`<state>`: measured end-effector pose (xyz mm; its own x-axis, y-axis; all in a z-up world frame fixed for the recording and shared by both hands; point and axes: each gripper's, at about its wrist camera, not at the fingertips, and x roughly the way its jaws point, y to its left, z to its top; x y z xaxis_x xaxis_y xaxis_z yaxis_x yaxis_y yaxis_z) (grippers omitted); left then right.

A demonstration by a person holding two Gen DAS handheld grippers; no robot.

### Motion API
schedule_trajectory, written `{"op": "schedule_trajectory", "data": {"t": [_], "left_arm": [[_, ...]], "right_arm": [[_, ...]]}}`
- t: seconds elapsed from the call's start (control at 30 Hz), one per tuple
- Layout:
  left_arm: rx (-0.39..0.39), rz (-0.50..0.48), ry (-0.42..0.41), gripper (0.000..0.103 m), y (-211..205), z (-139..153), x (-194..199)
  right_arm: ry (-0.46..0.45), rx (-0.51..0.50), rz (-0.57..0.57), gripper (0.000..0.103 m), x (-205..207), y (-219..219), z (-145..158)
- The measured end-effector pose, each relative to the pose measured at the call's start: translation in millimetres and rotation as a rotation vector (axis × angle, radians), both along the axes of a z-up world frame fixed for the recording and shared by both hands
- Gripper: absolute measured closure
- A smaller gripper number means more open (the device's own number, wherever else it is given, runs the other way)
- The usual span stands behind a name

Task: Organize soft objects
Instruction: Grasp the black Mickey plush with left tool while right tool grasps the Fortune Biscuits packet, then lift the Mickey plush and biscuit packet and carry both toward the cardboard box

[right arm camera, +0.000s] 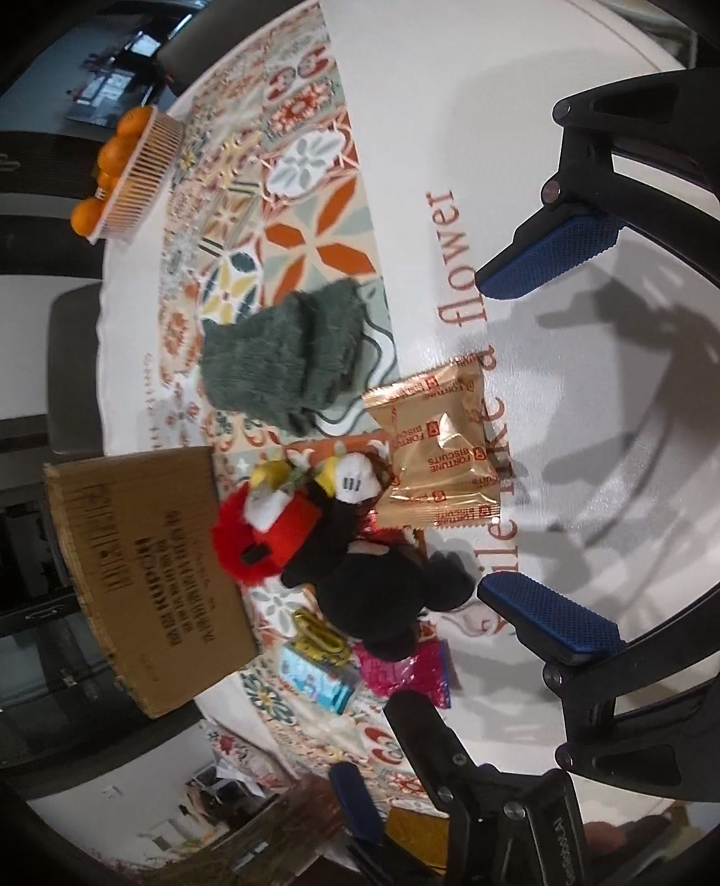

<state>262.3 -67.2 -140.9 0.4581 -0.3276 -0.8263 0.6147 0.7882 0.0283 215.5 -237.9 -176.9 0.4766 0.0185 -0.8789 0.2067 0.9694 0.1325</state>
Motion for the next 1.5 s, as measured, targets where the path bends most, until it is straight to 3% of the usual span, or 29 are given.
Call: {"op": "schedule_trajectory", "data": {"t": [0.17, 0.67, 0.8, 0.9, 1.0, 1.33, 1.5], "left_arm": [[0.020, -0.094, 0.056, 0.009, -14.3, -15.1, 15.9], [0.039, -0.132, 0.202, 0.012, -46.7, -57.6, 50.4], [0.027, -0.113, 0.240, 0.024, -49.7, -66.6, 54.2], [0.030, -0.096, 0.240, 0.031, -50.7, -70.2, 54.1], [0.016, -0.088, 0.243, 0.040, -51.8, -69.4, 52.2], [-0.001, 0.022, 0.205, 0.043, -49.8, -60.6, 37.5], [0.004, 0.065, 0.167, 0.043, -44.5, -51.2, 20.4]], "right_arm": [[-0.003, 0.002, 0.048, 0.003, 12.8, 6.4, -10.7], [0.042, 0.055, 0.043, 0.012, 42.1, -10.9, -40.9], [0.038, 0.056, 0.053, 0.019, 46.4, -10.3, -42.5], [0.030, 0.054, 0.054, 0.021, 46.3, -11.8, -43.4], [0.020, 0.047, 0.060, 0.032, 45.2, -13.6, -41.8], [-0.010, 0.051, 0.132, 0.052, 38.5, -20.2, -32.5], [-0.010, 0.080, 0.137, 0.055, 31.2, -28.6, -29.9]]}}
